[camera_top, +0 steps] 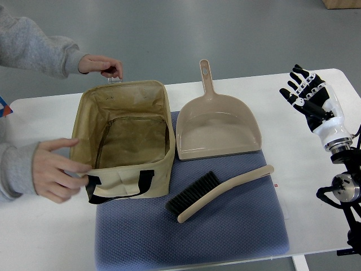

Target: Put pink broom in yellow bag with right hand

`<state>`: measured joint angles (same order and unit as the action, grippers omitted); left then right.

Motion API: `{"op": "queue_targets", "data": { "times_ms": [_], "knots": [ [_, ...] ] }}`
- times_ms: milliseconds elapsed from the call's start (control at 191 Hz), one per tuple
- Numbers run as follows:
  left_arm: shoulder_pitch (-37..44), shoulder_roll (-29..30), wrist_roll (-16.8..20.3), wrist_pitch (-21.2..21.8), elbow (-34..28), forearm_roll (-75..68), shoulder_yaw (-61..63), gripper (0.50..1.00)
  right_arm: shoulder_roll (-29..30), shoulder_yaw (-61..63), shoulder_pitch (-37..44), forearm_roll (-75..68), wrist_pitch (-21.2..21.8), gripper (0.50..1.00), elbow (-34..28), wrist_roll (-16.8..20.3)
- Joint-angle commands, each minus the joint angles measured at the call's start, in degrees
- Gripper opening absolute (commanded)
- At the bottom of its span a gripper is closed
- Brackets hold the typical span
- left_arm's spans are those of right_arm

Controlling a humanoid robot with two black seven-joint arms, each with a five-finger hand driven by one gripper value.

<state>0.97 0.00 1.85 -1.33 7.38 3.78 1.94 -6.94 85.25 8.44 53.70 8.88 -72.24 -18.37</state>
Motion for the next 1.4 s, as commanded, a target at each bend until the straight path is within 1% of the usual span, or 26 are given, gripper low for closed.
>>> {"op": "queue_targets", "data": {
  "times_ms": [0, 1395],
  "knots": [
    [0.00, 0.00, -0.01, 0.01, -0.09, 0.00, 0.00, 1.000, 0.00, 0.00, 0.00, 0.00, 0.00, 0.924, 0.00, 0.00],
    [0.09, 0.00, -0.01, 0.10, -0.26, 0.00, 0.00, 1.000, -0.79, -0.09, 0.09, 0.00, 0.53, 0.924, -0.09, -0.27]
  ]
}}
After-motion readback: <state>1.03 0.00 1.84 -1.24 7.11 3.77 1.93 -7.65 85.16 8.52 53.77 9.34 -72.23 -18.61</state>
